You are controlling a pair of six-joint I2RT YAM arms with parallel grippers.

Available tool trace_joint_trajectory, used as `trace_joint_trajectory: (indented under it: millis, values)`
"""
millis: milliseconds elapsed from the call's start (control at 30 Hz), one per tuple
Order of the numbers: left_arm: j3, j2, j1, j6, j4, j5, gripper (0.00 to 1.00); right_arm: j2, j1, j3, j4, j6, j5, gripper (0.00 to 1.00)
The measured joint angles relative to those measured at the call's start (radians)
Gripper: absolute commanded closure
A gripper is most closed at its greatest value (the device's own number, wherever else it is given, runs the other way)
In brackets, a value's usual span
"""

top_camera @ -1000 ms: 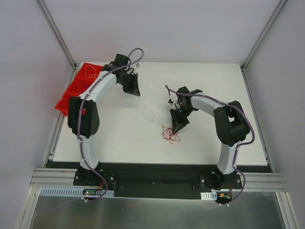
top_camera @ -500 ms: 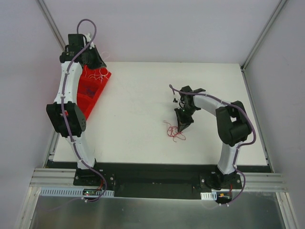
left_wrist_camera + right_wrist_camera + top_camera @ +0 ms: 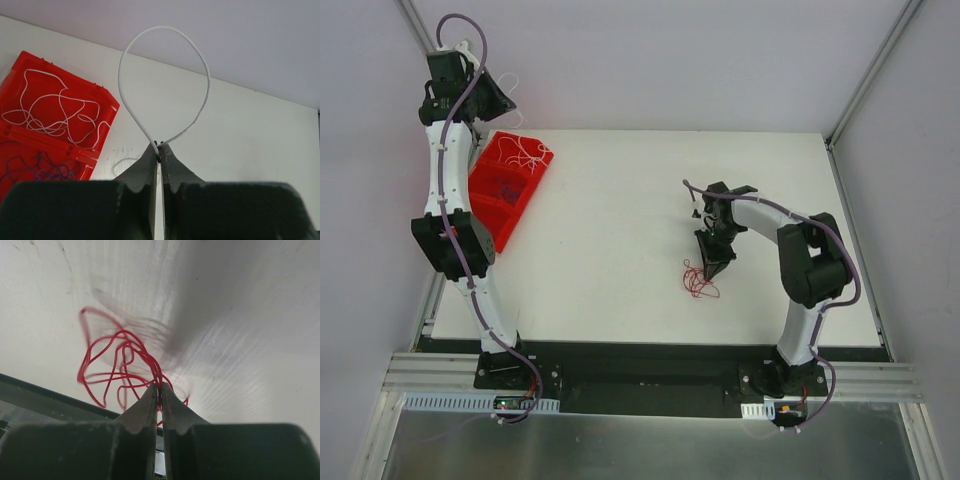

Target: Untangle the cables

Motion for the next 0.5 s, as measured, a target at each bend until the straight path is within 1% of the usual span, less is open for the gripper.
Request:
trace_joint_trajectory:
  millis: [200,500]
  values:
    - [0.067,0.059,0.003,-0.003,0.047,-0.002,1.0,-0.042,-0.003,-0.036,-0.001,0.0,0.0,0.91]
    - [0.068,0.123,0.036,-0.006,0.076,-0.017,1.0,-0.06,-0.005,-0.037,0.0,0.0,0.0,0.91]
